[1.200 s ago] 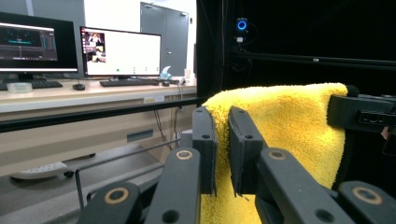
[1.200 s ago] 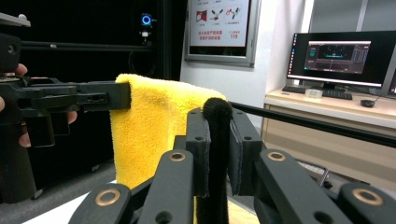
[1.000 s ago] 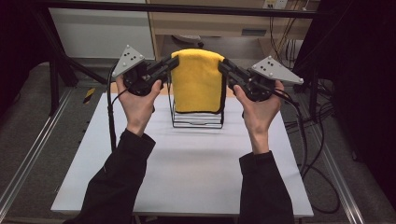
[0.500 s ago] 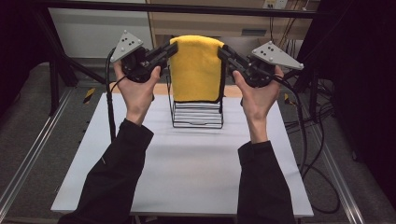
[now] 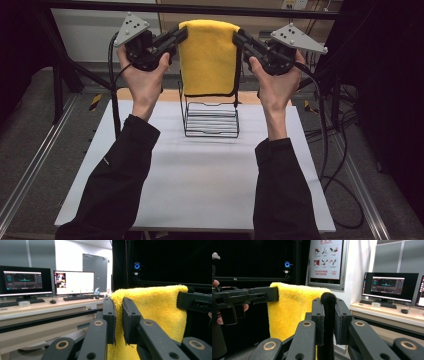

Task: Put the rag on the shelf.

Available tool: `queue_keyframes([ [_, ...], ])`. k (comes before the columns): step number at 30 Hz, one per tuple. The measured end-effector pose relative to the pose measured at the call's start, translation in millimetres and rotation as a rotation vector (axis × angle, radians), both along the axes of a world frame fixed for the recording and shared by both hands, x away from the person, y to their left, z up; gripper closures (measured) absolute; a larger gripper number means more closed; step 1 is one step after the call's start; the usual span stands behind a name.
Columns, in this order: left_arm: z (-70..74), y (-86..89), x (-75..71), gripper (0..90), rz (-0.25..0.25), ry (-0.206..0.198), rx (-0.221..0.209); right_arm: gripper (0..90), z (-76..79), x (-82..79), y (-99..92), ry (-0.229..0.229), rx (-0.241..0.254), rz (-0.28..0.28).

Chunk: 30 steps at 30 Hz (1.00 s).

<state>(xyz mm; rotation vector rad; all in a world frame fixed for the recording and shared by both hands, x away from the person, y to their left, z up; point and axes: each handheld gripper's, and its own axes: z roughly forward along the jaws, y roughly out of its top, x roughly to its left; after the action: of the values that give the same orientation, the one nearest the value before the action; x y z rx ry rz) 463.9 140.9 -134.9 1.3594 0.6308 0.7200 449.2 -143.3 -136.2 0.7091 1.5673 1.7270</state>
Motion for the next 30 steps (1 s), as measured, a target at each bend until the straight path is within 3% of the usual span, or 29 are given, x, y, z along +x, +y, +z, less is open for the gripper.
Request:
queue_keyframes([
  [7,13.7,0.1,5.6,82.0,0.009,-0.018,-0.009,80.8,13.5,6.3,1.4,-0.020,0.001,-0.006],
  [16,20.7,-0.6,21.4,82.1,0.023,-0.027,-0.021,80.8,24.2,22.1,2.5,-0.040,-0.016,-0.008],
  [23,17.5,-2.2,38.8,82.0,0.045,-0.024,-0.008,80.8,22.7,41.6,3.7,-0.038,-0.025,-0.012],
  [30,4.4,-1.5,53.3,82.0,0.057,-0.017,0.006,80.8,13.2,56.7,6.9,-0.039,-0.056,-0.022],
])
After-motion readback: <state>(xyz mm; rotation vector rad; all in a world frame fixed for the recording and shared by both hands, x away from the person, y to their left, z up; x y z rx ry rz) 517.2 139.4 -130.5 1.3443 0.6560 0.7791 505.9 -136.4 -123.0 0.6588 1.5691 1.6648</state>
